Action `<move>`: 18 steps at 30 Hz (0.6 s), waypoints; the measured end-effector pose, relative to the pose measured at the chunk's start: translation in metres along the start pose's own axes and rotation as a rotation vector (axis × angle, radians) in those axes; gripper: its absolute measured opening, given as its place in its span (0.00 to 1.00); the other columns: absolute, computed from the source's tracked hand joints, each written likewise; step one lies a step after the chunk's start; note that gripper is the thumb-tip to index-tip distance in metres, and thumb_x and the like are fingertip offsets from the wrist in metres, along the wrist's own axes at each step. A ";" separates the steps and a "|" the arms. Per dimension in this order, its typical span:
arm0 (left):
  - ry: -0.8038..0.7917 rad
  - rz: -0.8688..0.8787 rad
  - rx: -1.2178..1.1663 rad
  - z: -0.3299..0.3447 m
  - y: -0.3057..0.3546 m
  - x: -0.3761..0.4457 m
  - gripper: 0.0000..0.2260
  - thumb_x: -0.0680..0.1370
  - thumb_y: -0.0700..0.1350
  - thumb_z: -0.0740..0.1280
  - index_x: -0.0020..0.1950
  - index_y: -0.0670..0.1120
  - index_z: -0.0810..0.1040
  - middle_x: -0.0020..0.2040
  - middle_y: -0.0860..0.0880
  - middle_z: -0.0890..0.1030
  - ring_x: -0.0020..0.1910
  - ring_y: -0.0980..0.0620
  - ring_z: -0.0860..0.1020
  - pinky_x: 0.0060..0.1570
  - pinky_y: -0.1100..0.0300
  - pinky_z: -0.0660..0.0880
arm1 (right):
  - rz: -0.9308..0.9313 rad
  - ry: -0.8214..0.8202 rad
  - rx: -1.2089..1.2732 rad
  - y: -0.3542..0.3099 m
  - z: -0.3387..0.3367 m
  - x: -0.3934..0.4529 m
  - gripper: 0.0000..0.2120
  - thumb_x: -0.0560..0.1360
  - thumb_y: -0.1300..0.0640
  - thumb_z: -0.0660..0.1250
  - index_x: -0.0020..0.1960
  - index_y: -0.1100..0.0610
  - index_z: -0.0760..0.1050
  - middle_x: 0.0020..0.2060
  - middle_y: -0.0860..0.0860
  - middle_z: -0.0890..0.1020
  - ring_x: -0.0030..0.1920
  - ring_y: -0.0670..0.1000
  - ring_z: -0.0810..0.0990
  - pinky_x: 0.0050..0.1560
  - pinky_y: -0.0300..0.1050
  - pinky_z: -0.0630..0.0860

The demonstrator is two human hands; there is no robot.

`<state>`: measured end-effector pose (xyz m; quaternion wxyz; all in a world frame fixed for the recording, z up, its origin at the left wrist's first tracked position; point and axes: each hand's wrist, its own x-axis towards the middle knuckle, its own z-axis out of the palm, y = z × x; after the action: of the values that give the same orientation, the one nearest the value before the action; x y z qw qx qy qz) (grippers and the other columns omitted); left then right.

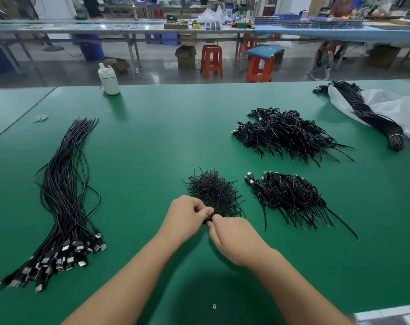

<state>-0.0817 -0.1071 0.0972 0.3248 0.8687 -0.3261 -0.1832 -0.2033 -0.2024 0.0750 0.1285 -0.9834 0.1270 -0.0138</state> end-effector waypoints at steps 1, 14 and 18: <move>-0.017 -0.007 -0.037 0.000 0.000 0.000 0.15 0.78 0.54 0.67 0.35 0.50 0.83 0.33 0.50 0.83 0.35 0.48 0.79 0.39 0.60 0.75 | -0.004 0.002 -0.021 0.000 0.000 0.001 0.12 0.84 0.49 0.49 0.45 0.53 0.62 0.39 0.56 0.81 0.39 0.62 0.78 0.37 0.51 0.61; -0.235 0.058 0.068 -0.010 0.000 -0.001 0.06 0.76 0.43 0.72 0.40 0.51 0.85 0.42 0.53 0.85 0.45 0.54 0.81 0.50 0.59 0.77 | -0.051 -0.028 -0.159 0.007 0.009 0.002 0.16 0.85 0.49 0.46 0.53 0.56 0.69 0.41 0.54 0.81 0.33 0.59 0.73 0.36 0.50 0.63; -0.235 0.081 0.231 -0.009 0.004 0.000 0.09 0.75 0.42 0.70 0.36 0.53 0.79 0.41 0.52 0.84 0.43 0.52 0.80 0.47 0.57 0.78 | -0.063 -0.040 -0.157 0.006 0.012 0.002 0.16 0.85 0.49 0.46 0.54 0.57 0.69 0.43 0.55 0.81 0.39 0.60 0.79 0.37 0.50 0.64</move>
<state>-0.0790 -0.1053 0.1063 0.1894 0.8590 -0.4154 -0.2316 -0.2025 -0.2058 0.0614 0.0530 -0.9941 0.0942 0.0119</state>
